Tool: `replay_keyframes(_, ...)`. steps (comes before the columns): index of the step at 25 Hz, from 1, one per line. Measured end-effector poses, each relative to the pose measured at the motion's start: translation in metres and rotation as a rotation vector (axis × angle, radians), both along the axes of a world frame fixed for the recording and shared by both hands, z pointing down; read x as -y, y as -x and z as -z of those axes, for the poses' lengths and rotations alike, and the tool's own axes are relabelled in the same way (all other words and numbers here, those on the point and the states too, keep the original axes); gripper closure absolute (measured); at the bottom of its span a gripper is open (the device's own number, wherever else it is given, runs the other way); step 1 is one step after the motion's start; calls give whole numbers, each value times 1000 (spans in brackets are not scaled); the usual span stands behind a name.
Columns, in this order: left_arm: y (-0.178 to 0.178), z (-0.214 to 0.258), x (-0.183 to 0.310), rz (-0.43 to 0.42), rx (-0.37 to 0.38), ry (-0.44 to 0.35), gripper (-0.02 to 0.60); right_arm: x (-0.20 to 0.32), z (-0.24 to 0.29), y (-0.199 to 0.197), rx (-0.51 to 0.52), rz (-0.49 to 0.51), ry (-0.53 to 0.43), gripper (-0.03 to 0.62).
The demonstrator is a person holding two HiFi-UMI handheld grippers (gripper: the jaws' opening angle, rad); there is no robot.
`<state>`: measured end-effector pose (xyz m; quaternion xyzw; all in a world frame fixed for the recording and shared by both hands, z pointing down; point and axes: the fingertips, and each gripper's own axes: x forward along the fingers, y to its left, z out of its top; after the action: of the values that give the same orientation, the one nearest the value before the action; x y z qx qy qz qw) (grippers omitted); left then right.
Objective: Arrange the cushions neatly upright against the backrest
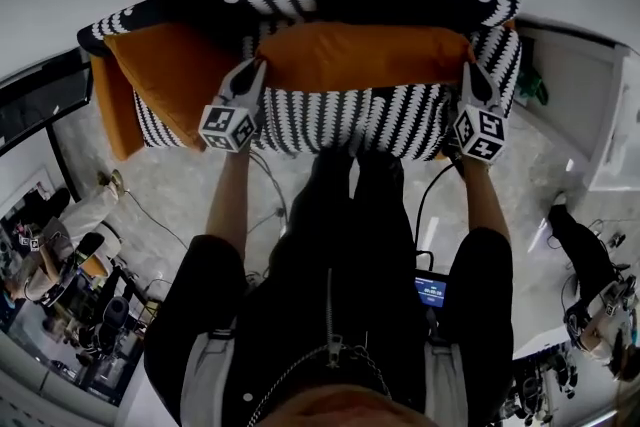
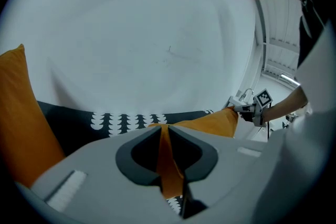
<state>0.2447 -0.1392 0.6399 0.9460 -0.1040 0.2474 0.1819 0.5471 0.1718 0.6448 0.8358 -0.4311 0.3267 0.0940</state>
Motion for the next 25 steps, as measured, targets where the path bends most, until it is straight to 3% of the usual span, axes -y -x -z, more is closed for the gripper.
replay_keyframes(6, 4, -11, -8, -22, 26, 25, 537, -19, -6, 10, 22, 15, 40, 568)
replay_keyframes(10, 2, -41, -8, -37, 89, 46, 537, -19, -31, 11, 33, -1, 88, 566)
replay_keyframes(25, -45, -75, 62, 76, 115, 45, 537, 52, -63, -36, 6, -78, 83, 562)
